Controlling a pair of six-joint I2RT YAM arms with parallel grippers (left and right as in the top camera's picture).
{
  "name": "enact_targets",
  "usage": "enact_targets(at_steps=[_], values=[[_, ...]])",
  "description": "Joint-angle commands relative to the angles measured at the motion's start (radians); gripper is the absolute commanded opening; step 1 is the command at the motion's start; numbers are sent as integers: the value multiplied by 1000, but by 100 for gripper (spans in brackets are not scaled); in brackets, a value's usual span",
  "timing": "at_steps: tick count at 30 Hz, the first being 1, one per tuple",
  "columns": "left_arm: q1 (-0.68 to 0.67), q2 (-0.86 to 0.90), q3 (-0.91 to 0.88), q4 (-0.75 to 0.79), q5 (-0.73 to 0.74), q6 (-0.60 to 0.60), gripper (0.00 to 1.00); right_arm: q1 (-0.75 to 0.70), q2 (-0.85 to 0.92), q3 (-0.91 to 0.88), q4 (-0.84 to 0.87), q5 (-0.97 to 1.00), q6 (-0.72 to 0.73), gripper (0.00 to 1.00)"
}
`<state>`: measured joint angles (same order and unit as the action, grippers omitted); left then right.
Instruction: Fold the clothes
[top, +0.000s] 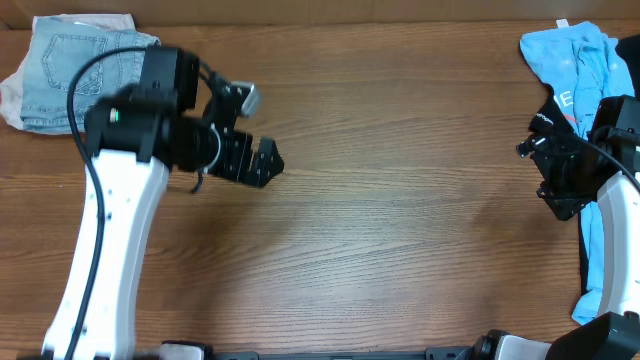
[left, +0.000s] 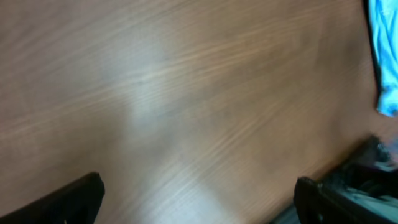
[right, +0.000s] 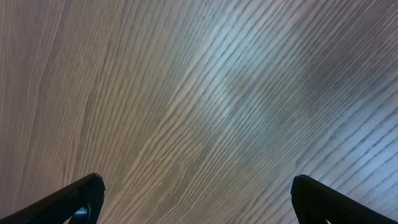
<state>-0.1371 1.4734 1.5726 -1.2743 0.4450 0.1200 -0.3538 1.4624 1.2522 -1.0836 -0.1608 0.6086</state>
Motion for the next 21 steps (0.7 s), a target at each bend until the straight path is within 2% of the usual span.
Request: enact_targets(at_steps=[1, 7, 13, 15, 19, 21], values=[[-3, -159, -201, 139, -1, 85, 100, -3, -7, 23, 6, -5, -3, 100], [-2, -414, -562, 508, -11, 218, 100, -3, -7, 23, 5, -5, -3, 100], [4, -690, -881, 870, -53, 220, 100, -3, -7, 23, 6, -5, -3, 100], [15, -767, -963, 951, -69, 187, 100, -3, -7, 23, 6, -5, -3, 100], [57, -857, -1101, 1086, -179, -41, 100, -3, -7, 23, 5, -5, -3, 100], [61, -879, -1162, 1147, -225, -75, 100, -3, -7, 23, 5, -5, -3, 100]])
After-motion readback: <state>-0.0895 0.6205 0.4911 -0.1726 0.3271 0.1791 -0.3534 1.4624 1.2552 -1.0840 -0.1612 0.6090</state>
